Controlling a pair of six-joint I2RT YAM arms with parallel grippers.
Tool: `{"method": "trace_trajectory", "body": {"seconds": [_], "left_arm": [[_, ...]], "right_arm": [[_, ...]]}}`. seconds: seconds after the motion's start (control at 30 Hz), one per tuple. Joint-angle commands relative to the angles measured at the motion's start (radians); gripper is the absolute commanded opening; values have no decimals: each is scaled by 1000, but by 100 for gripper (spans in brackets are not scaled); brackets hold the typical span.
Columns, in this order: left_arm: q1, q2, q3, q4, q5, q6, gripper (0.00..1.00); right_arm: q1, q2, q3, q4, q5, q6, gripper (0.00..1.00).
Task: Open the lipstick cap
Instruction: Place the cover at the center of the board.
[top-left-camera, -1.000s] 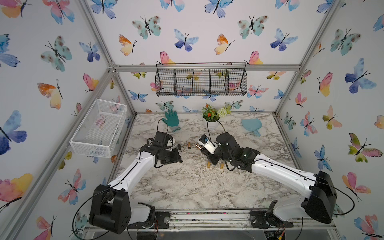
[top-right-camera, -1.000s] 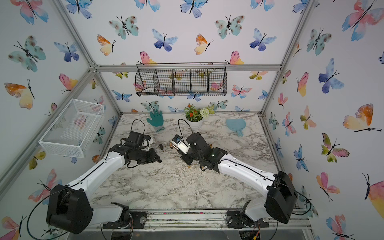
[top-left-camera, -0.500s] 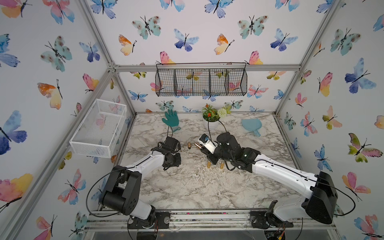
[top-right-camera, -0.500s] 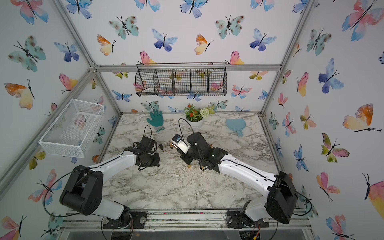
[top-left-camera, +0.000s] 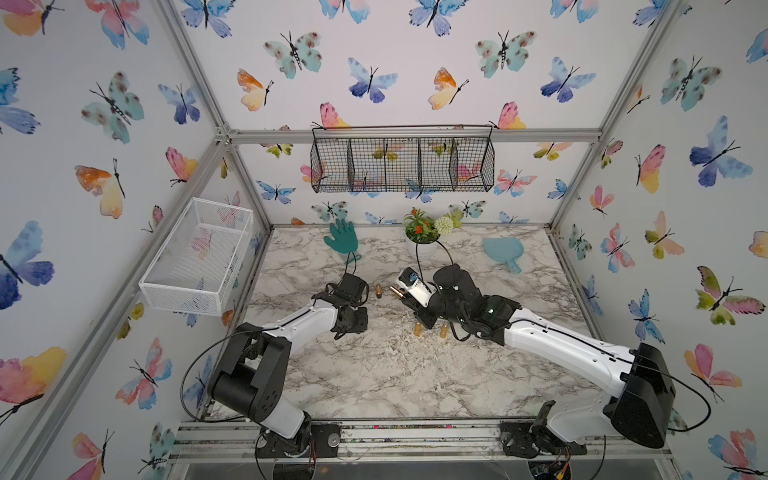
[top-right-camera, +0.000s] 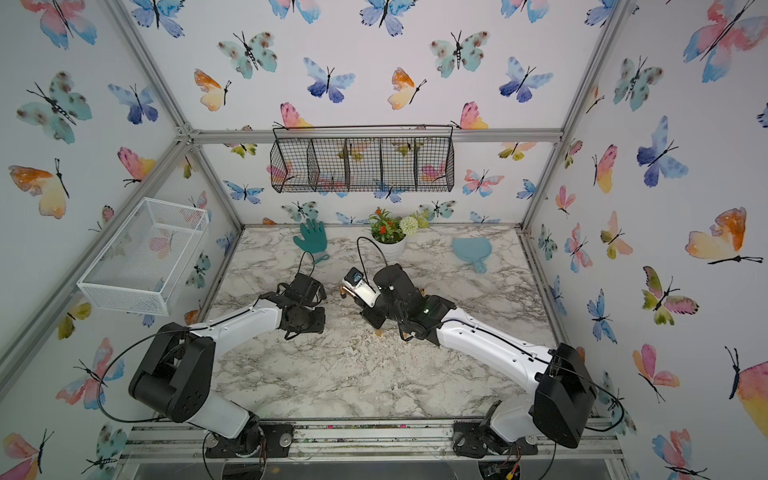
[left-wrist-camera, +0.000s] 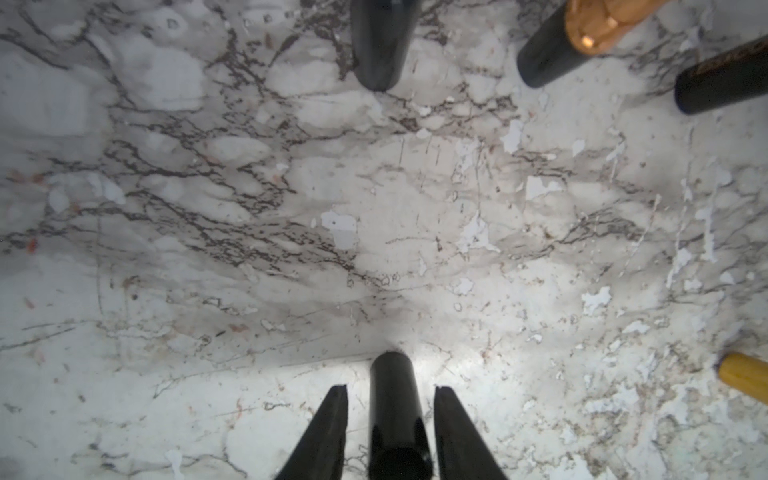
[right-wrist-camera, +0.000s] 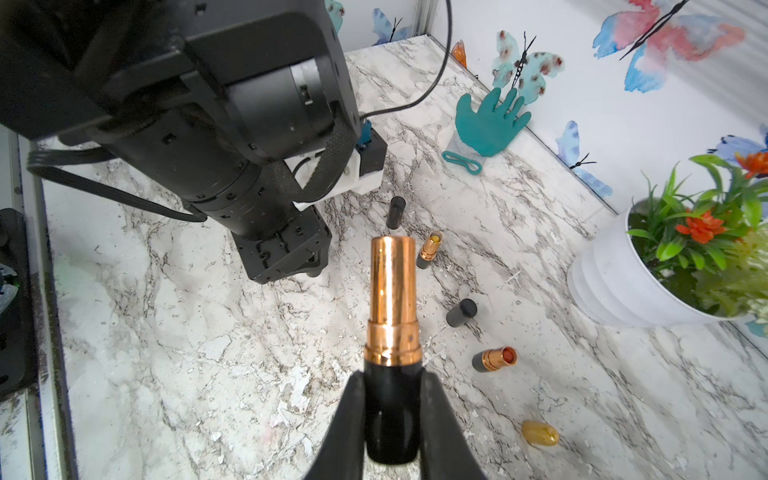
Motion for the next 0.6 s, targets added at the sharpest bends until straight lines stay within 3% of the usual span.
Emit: {"method": "trace_trajectory", "body": {"seconds": [0.0,0.27,0.37,0.57], "left_arm": [[-3,-3,38,-40,-18,17,46],[8,-65,202,-179,74,30,59],[66,-140,247,-189,206,14,61],[216,-234,286,-164,605,-7,64]], "right_arm": [[5,-8,5,18,7,14,2],[5,-9,0,26,5,19,2],[6,-8,-3,33,-2,20,2],[6,-1,-11,48,-22,25,2]]}}
